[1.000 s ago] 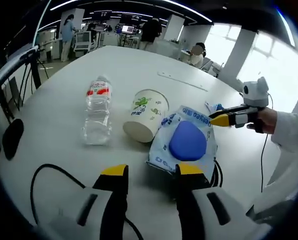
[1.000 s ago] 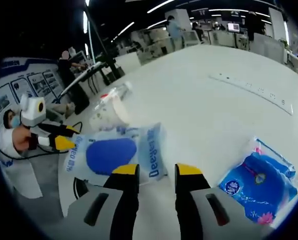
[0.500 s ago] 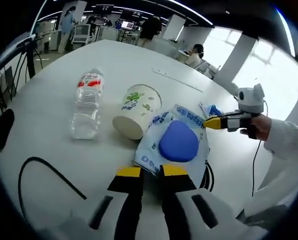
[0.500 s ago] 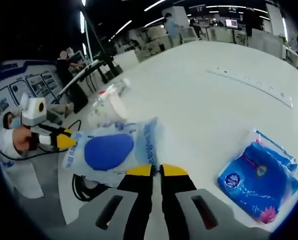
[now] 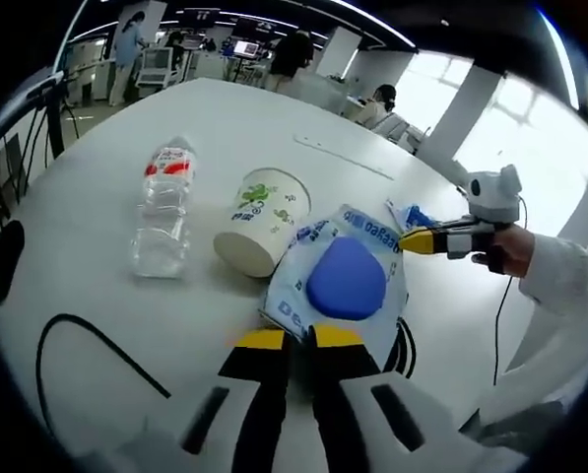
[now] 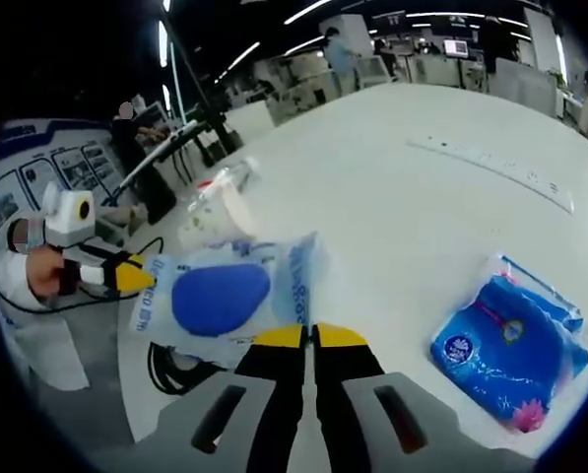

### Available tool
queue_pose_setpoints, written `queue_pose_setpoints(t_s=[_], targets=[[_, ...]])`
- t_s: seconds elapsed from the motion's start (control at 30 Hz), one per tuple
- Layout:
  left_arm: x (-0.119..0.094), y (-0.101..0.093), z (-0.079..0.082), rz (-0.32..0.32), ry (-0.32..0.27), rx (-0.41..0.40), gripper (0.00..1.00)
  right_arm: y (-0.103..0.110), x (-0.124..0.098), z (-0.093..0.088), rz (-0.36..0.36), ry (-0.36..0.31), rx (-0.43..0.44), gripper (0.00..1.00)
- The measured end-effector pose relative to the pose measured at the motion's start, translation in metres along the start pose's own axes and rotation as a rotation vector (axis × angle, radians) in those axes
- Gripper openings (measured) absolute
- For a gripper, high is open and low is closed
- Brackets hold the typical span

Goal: Arrange the tabletop items into an orderly group along one side of the table until the central work area is clear of visible clutter.

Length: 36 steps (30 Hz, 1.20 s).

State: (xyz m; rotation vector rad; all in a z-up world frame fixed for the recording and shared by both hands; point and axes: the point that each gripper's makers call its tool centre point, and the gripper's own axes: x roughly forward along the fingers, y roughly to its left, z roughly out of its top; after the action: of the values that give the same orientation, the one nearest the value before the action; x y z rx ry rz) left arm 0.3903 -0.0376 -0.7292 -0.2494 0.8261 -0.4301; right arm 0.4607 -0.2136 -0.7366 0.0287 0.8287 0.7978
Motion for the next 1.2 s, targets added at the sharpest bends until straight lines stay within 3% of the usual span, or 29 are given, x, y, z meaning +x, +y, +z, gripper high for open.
queue_pose_setpoints(t_s=[0.6, 1.2], targets=[[-0.011, -0.021, 0.023, -0.048, -0.029, 0.039, 0.01, 0.004, -0.029, 0.003, -0.031, -0.053, 0.019, 0.0], [-0.018, -0.051, 0.076, -0.146, -0.048, 0.183, 0.0, 0.004, -0.078, 0.021, -0.122, -0.171, 0.057, 0.0]])
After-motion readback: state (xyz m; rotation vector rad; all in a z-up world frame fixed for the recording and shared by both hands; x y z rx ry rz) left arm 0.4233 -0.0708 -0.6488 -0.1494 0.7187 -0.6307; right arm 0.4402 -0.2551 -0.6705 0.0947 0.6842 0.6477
